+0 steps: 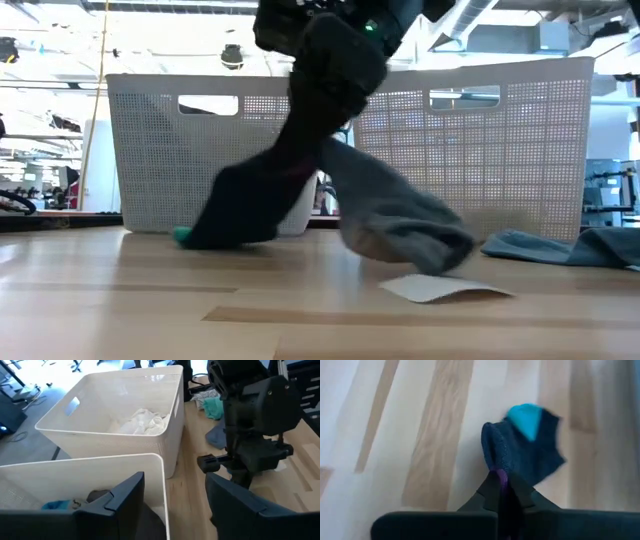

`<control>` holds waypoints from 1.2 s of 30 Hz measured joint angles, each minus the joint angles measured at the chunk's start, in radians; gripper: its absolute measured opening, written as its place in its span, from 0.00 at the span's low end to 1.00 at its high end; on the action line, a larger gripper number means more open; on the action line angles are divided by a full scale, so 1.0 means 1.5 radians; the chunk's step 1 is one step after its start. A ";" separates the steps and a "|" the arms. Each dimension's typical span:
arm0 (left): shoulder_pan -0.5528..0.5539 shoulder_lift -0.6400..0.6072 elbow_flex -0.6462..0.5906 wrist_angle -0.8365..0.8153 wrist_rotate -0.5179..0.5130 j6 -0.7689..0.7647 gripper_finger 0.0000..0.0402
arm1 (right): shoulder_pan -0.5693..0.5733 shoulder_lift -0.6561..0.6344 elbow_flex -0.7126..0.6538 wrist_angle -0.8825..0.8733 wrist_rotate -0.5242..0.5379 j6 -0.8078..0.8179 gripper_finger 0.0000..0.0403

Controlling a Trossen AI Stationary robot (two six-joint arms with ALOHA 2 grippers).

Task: Sort clothes
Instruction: Put the purple sock into the left white bin

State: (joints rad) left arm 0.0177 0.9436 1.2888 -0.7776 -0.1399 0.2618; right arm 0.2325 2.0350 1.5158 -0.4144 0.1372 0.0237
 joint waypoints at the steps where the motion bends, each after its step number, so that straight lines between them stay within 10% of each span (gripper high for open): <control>1: -0.002 0.000 0.000 0.000 0.000 0.000 0.51 | 0.001 0.000 0.000 -0.012 -0.006 0.006 0.08; 11: -0.005 0.020 0.000 -0.012 0.000 -0.002 0.51 | 0.007 0.000 0.000 -0.030 -0.006 0.024 0.39; 23: -0.037 0.050 0.000 -0.020 -0.001 -0.010 0.51 | -0.004 0.000 -0.030 0.053 -0.006 0.021 0.33; 36: -0.082 0.081 0.000 -0.010 -0.004 -0.015 0.51 | -0.023 0.035 -0.101 0.157 -0.043 0.069 0.65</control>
State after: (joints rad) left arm -0.1053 1.0655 1.2888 -0.7926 -0.1456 0.2398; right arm 0.1984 2.0879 1.3648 -0.1792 0.0730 0.1270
